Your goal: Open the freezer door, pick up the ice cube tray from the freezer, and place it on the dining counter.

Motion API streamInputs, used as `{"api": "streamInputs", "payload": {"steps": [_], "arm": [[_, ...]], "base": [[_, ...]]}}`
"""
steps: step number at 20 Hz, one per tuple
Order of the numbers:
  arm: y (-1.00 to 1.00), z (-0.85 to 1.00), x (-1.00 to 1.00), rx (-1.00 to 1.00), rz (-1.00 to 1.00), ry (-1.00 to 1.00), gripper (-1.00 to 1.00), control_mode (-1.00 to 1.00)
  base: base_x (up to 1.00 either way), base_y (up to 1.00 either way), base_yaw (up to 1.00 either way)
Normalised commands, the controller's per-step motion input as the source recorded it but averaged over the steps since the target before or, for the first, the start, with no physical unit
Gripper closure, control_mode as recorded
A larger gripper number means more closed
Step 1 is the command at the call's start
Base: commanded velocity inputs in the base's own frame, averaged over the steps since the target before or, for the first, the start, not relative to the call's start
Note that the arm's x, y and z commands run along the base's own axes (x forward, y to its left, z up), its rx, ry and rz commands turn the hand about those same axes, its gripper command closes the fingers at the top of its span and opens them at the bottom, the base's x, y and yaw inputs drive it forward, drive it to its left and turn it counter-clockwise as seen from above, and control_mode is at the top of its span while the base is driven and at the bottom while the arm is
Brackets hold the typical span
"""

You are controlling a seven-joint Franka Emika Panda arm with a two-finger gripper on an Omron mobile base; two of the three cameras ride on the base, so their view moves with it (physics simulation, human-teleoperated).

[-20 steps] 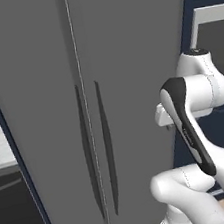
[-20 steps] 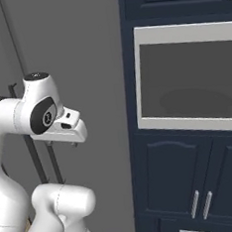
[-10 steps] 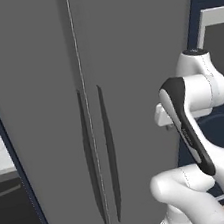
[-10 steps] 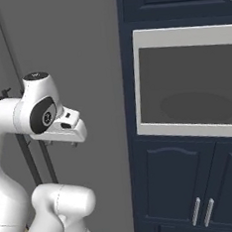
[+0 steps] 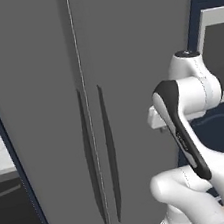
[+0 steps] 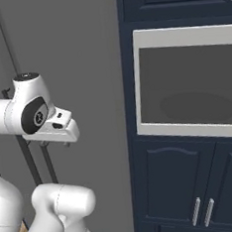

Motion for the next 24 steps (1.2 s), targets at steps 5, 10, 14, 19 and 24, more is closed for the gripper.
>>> {"api": "streamInputs", "payload": {"steps": [5,10,14,19,24], "arm": [[1.00,-0.03,-0.02,-0.03,0.00,0.00,-1.00,-1.00],[0.94,0.00,0.00,0.00,0.00,0.00,-1.00,-1.00],[0.54,0.00,0.12,0.00,0.00,0.00,-1.00,-1.00],[0.48,0.00,0.21,0.00,0.00,0.00,-1.00,-1.00],[0.58,-0.01,0.35,0.00,0.00,0.00,-1.00,-1.00]], "base": [[0.00,0.00,0.00],[0.00,0.00,0.00],[0.00,0.00,0.00],[0.00,0.00,0.00],[0.00,0.00,0.00]]}}
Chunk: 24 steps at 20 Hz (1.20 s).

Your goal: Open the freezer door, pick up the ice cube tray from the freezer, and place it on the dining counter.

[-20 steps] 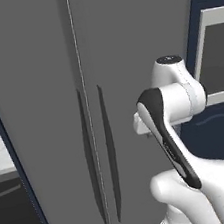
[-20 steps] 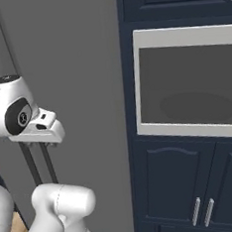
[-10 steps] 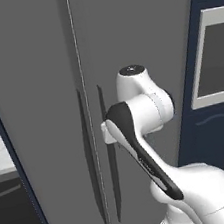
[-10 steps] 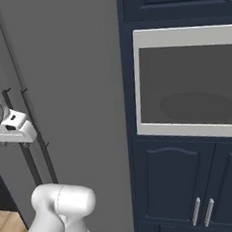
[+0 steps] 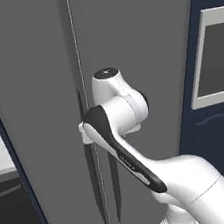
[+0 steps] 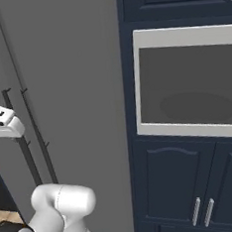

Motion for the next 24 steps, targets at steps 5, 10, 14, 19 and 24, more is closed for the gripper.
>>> {"api": "streamInputs", "payload": {"steps": [5,10,14,19,24], "arm": [[0.63,-0.01,0.47,0.00,0.00,-0.12,-1.00,-1.00],[0.29,0.00,0.45,0.00,0.00,-0.26,-1.00,-1.00],[0.07,-0.12,0.57,0.00,0.00,-0.23,-1.00,-1.00],[0.02,-0.18,0.68,0.00,0.00,-0.11,-1.00,-1.00],[0.18,-0.07,0.46,0.00,0.00,-0.01,-1.00,-1.00]], "base": [[0.00,0.00,0.00],[0.00,0.00,0.00],[0.00,0.00,0.00],[0.00,0.00,0.00],[0.00,0.00,0.00]]}}
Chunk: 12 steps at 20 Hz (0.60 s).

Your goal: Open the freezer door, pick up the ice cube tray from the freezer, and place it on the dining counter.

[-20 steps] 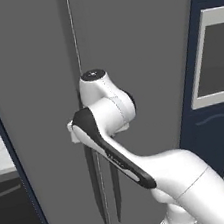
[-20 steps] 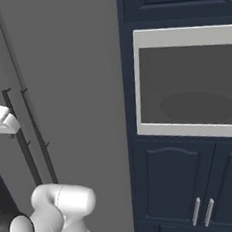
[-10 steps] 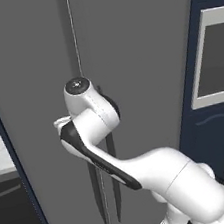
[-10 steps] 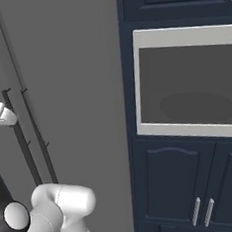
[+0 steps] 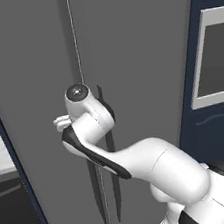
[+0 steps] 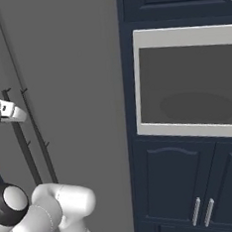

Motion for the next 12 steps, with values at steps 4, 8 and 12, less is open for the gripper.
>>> {"api": "streamInputs", "payload": {"steps": [4,8,12], "arm": [[0.29,0.00,0.18,0.00,0.00,0.01,-1.00,-1.00],[0.08,0.00,0.25,0.00,0.00,0.00,-1.00,-1.00],[0.00,0.00,0.26,0.00,0.00,0.00,-1.00,-1.00]], "base": [[0.00,0.00,0.00],[0.00,0.00,0.00],[0.00,0.00,0.00]]}}
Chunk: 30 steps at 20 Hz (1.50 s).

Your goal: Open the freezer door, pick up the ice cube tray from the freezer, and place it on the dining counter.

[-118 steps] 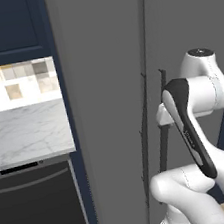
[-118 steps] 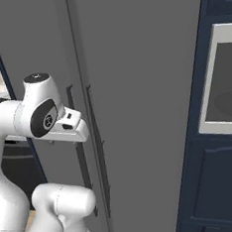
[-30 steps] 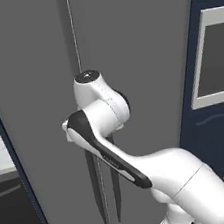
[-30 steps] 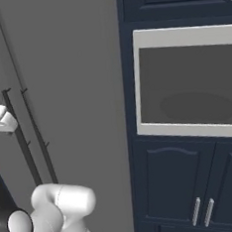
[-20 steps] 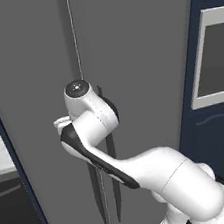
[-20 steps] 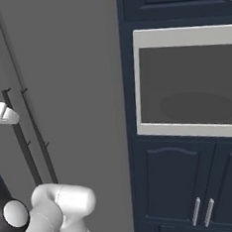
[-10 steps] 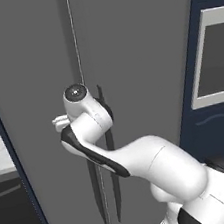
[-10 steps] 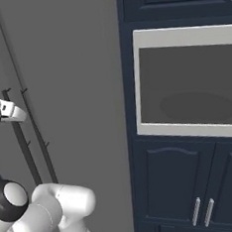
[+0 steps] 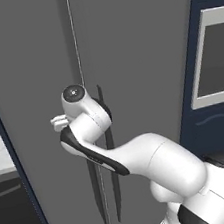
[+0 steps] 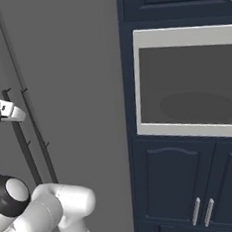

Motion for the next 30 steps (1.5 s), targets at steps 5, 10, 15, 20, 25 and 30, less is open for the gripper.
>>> {"api": "streamInputs", "payload": {"steps": [5,10,15,20,25,30], "arm": [[0.00,0.00,0.21,0.00,0.00,0.00,-1.00,-1.00],[0.00,0.00,0.00,0.00,0.00,0.00,-1.00,-1.00],[0.00,0.00,0.00,0.00,0.00,0.00,-1.00,-1.00],[0.00,0.00,0.00,0.00,0.00,0.00,1.00,-1.00],[0.00,0.00,0.00,0.00,0.00,0.00,1.00,-1.00],[0.00,0.00,0.00,0.00,0.00,0.00,1.00,-1.00]], "base": [[0.00,0.00,0.00],[0.00,0.00,0.00],[0.00,0.00,0.00],[0.00,0.00,0.00],[0.00,0.00,0.00],[0.00,0.00,0.00]]}}
